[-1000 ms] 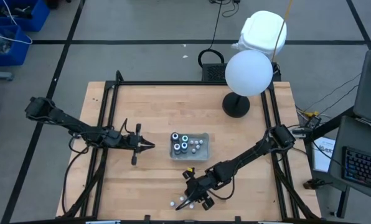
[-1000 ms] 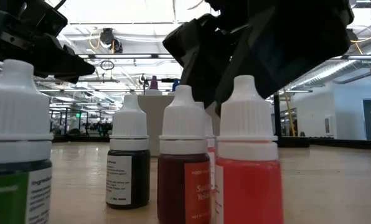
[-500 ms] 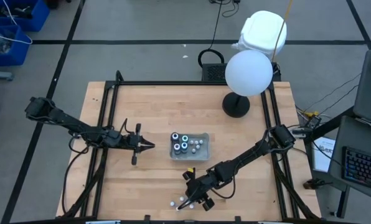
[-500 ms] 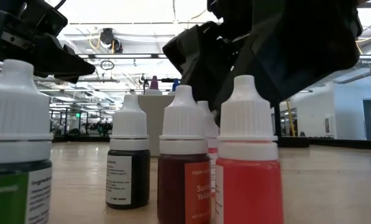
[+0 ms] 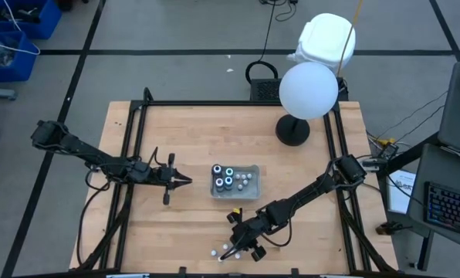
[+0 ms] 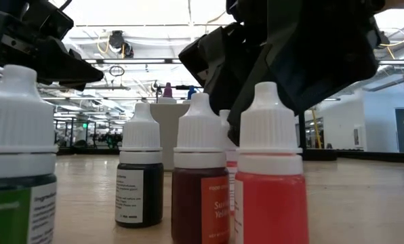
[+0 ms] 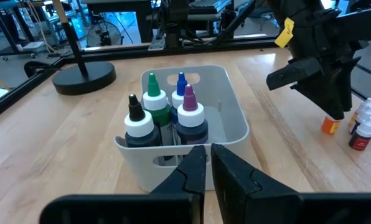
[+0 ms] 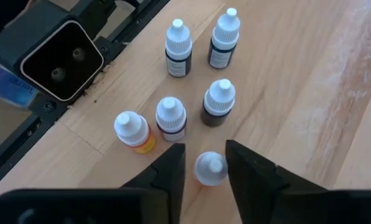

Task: Pick & Place food coloring
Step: Put the small orange food coloring bottle into the gray bin

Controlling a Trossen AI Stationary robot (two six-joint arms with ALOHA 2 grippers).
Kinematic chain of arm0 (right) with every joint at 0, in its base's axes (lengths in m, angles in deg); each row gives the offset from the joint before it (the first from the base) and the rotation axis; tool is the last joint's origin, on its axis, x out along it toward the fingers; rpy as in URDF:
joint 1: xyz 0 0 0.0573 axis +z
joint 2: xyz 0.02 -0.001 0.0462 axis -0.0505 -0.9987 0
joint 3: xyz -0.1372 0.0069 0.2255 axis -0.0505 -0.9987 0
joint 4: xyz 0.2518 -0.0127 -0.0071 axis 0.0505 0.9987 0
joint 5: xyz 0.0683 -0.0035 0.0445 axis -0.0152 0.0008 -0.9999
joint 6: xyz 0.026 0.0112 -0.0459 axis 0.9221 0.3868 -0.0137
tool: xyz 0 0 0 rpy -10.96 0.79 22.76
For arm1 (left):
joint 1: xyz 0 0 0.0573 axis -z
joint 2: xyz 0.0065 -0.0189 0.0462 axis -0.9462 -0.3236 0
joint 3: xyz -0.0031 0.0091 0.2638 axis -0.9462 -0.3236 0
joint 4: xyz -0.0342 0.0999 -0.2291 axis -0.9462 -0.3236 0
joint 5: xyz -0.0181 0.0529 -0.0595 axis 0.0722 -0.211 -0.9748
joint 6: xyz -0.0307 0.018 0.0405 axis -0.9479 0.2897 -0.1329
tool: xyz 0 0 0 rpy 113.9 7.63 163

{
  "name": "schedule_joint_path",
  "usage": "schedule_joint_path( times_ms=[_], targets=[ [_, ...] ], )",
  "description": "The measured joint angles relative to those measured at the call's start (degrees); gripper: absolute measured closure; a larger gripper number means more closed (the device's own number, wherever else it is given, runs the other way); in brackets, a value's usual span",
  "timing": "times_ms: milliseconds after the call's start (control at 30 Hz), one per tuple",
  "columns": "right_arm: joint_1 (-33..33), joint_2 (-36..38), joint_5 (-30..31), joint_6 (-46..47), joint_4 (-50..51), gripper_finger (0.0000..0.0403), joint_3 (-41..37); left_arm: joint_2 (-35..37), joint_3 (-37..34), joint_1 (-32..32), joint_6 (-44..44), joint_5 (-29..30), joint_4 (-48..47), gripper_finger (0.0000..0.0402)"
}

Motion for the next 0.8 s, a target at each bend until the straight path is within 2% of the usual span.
schedule_joint_path(
  times_ms=[300,567,733,800],
  targets=[
    [-0.2,0.0,0.0,0.0,0.8,0.0355,0.0,0.0,0.0,0.0,0.0,0.0,-0.7,0.0369],
    [-1.2,1.0,0.0,-0.9,2.4,0.0354,0.0,0.0,0.0,0.0,-0.7,0.0,-0.8,0.0369],
    [-2.1,6.8,0.7,-1.1,6.9,0.0355,-0.1,0.0,0.0,0.0,-0.8,0.0,-1.4,0.0369],
    [-2.2,9.8,2.8,-1.2,8.2,0.0356,-0.1,0.0,0.0,0.0,-0.8,0.0,-1.5,0.0369]
  ],
)
